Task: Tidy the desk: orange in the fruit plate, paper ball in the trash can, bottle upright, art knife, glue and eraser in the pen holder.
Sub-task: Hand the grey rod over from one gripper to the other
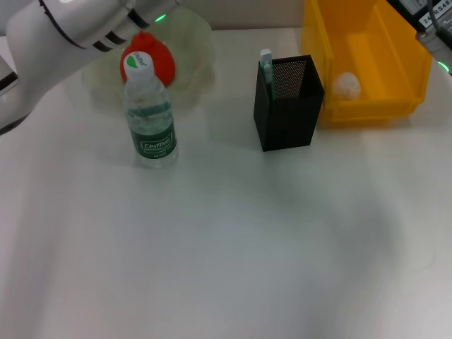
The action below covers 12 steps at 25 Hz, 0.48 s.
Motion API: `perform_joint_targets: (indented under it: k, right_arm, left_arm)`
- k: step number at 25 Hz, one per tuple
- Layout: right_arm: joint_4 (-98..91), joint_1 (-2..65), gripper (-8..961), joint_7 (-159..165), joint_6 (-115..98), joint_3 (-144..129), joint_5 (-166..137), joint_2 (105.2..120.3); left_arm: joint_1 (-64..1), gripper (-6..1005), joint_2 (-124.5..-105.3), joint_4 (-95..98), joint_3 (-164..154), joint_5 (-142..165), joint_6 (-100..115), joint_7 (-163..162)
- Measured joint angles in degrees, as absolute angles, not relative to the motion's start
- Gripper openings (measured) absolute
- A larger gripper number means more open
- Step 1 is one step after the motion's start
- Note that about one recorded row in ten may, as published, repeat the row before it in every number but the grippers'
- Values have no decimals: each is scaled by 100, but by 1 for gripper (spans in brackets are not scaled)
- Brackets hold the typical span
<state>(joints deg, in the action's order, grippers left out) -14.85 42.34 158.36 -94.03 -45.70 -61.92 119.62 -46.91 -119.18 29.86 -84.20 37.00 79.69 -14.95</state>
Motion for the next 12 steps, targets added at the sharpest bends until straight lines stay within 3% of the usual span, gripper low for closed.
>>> perform_joint_targets:
  k: [12]
  right_arm:
    - [-1485, 4211, 411, 15809, -9350, -4562, -6164, 11961]
  left_arm:
    - [-4616, 160, -11917, 2956, -8399, 3705, 7896, -1226]
